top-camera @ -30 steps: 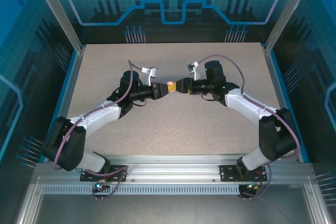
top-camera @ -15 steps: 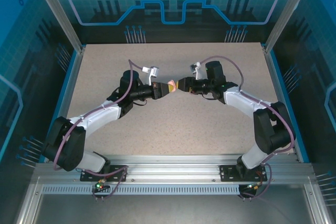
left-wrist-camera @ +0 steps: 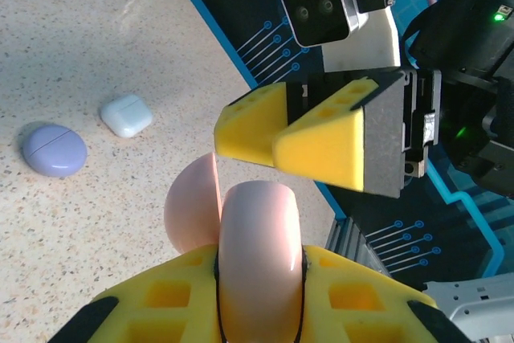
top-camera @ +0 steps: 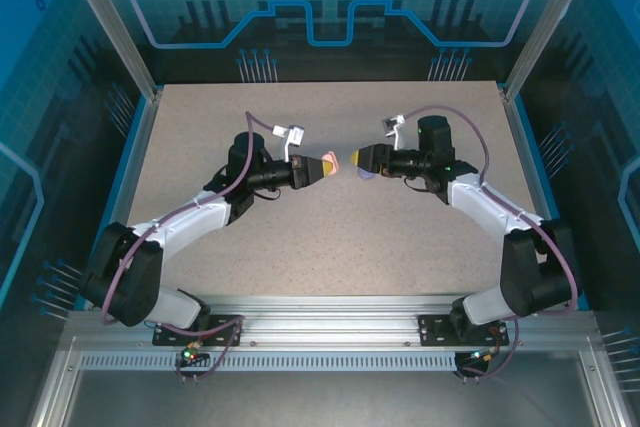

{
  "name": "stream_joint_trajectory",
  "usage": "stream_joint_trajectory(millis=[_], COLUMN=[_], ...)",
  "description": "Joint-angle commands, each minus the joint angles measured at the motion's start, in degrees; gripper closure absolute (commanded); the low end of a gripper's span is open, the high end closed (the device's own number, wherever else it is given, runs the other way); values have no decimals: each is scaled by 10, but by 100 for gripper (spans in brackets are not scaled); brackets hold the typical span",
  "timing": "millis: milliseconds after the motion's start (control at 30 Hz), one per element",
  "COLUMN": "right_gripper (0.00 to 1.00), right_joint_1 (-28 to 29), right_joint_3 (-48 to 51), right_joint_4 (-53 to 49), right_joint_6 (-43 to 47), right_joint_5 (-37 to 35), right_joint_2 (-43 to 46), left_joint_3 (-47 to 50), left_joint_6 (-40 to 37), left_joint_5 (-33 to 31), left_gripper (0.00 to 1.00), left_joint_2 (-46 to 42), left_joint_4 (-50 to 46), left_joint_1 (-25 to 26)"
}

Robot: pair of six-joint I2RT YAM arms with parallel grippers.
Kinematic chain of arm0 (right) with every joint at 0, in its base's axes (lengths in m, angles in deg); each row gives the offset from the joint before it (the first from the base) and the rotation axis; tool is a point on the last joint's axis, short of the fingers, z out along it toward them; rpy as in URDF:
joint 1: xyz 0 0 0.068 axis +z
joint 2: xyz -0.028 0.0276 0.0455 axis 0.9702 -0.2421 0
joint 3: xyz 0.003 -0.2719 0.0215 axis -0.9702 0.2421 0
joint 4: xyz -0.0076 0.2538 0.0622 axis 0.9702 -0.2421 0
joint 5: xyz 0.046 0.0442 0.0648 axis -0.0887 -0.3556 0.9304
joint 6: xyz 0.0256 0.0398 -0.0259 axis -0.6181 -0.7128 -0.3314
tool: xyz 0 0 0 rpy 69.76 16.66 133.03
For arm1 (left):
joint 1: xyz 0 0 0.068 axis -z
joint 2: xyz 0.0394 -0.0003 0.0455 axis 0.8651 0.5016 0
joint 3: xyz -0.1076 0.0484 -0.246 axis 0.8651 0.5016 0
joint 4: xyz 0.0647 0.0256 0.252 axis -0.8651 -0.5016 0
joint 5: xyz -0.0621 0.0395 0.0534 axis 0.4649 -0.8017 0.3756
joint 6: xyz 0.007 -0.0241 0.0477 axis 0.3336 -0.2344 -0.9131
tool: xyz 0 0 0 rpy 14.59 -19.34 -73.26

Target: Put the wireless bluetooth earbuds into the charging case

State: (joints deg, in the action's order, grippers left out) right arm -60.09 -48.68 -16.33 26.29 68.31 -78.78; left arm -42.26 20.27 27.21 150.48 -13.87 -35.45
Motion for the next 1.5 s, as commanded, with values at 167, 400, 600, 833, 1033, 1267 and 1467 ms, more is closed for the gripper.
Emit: stream_joint_trajectory(millis=[167, 400, 600, 833, 1033, 1267, 1467], right_gripper=[51, 52, 55, 62, 82, 100, 100], right_joint_1=[32, 40, 46, 53, 54, 54, 51], right_joint_3=[-19, -28, -38, -54, -54, -59, -86], right_joint_4=[3, 3, 0, -2, -8, -23, -82], right_joint_6=[27, 28, 27, 26, 32, 37, 54], right_joint_5=[46, 45, 41, 42, 48, 43, -1], right_joint_2=[-14, -23, -32, -46, -45, -40, -41], left_joint_3=[-30, -32, -33, -38, -38, -38, -40], left_joint_6=[2, 2, 3, 3, 2, 6, -9], left_joint_5=[31, 34, 35, 35, 30, 24, -13], left_gripper=[100, 100, 100, 100, 100, 100, 48], left_joint_2=[0, 3, 7, 12, 12, 16, 9], left_joint_4=[15, 14, 14, 15, 17, 22, -6], left_joint_1=[1, 2, 9, 13, 15, 15, 14])
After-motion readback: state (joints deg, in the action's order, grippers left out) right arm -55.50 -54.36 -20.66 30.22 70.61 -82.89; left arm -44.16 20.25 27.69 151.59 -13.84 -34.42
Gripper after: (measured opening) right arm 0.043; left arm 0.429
